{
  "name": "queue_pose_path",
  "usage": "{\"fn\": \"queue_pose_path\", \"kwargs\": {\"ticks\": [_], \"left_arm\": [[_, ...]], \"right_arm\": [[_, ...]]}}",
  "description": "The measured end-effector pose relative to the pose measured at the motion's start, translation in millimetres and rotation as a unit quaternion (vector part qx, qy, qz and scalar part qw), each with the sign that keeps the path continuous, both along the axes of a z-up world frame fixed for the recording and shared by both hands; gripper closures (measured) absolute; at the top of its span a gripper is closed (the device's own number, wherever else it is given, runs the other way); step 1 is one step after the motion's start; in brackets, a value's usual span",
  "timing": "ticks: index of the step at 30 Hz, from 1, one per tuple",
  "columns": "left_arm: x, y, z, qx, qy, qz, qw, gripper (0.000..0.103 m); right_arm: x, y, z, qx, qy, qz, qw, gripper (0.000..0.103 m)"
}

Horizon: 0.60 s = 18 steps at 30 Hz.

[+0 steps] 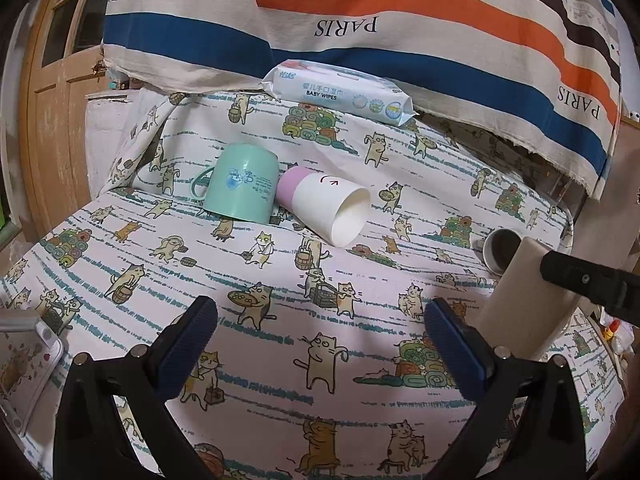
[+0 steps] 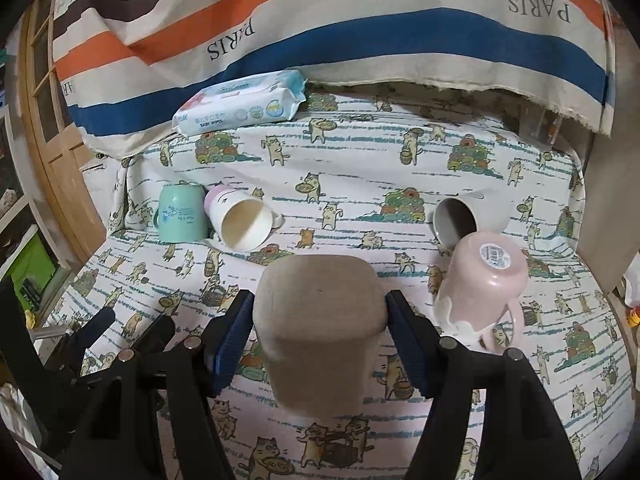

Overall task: Flip cup upside down
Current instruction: 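Lower the beige cup upside down beside the pink mug and open the right tool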

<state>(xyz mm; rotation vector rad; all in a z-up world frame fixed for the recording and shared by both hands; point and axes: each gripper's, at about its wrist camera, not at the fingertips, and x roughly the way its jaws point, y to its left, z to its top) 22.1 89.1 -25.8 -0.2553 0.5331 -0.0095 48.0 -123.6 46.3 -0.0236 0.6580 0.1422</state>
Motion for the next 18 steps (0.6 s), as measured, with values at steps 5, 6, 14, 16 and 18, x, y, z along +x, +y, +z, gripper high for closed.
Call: {"fn": "queue_pose_path", "kwargs": {"ticks": [5,6,14,16,18], "left_arm": [[-0.1,-0.3,0.1,0.0,0.0,0.0,1.0,0.0],[-0.2,-0.3,0.2,0.0,0.001,-0.001,1.0,0.0],[-1.5,-3.0,0.6,0.001,-0.002,-0.01,0.9999,0.0],[-1.3,-4.4,0.8,0.004,-0.002,-0.011,0.9999,0.0],[-0.6,-5.8,0.9,0.006,-0.001,-0.015,0.9999,0.0]], "right_arm": [[4.6,-1.3,-15.7,-0.003,0.014,-0.009,1.0,0.035],[5.3,-1.3,-21.1,-0.002,0.022,-0.004,1.0,0.035],[-18.2,-13.9,-8.4,0.014,-0.061,-0.005,0.998,0.014],[-24.3,-17.4,-1.4,0.012,-0.079,-0.004,0.997,0.012],[-29.0,-22.5,4.1,0.016,-0.092,-0.006,0.996,0.008]]}}
